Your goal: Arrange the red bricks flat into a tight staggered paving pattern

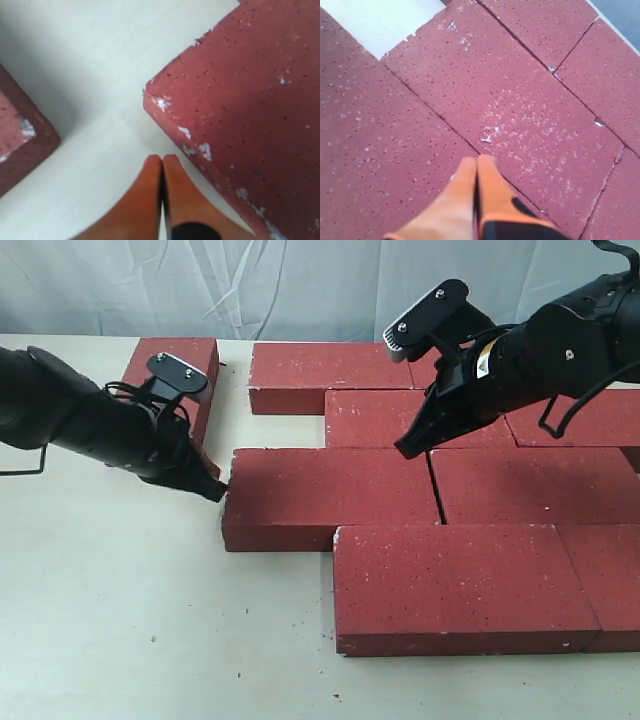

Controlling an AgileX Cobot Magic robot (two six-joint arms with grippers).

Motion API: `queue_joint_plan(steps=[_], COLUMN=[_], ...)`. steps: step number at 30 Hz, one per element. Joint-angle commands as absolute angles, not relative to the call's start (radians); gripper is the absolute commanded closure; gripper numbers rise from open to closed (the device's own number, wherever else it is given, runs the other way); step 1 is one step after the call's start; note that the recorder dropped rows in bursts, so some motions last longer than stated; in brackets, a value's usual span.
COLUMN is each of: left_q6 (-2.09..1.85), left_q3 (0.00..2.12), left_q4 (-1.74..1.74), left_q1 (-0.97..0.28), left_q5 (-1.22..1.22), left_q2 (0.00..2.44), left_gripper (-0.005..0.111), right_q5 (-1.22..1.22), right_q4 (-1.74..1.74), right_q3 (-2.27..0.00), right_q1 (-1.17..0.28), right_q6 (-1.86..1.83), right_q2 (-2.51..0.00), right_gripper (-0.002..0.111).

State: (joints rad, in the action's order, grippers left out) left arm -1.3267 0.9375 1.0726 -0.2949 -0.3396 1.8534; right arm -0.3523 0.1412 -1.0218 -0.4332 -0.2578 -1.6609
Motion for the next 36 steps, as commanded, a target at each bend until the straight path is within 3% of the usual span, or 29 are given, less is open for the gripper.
queue_joint_plan(steps=[1,6,11,18,27,36], left_q6=[-1.203,-1.204,-1.207,-1.174,-0.822,-0.691], left_q3=[0.937,0.937,0.958,1.227,1.625,2.027], left_q4=[0.956,0.961,1.16,1.123,0.616,0.548], left_q1=[-0.247,-0.168,-0.119,-0.05,-0.062,-0.062], left_q5=[-0.344,-0.288,0.03,-0.248,-0.289,-0.403], left_q2=[1.742,1.641,1.647,1.806,2.068,2.358], left_gripper=[0.106,0.106,0.106,0.106,0.107,0.107], right_q5=[-0.259,-0.205,-0.28,-0.384,-0.36,-0.317], right_q4=[0.058,0.0,0.0,0.0,-0.036,-0.034], right_q3=[-1.021,-1.027,-1.081,-1.088,-1.088,-1.088], right_q1=[-0.438,-0.454,-0.454,-0.454,-0.456,-0.456], right_q6=[-0.26,-0.28,-0.28,-0.303,-0.313,-0.317], right_q2=[-1.653,-1.653,-1.67,-1.692,-1.731,-1.733], right_gripper=[0.109,0.109,0.109,0.109,0.109,0.109])
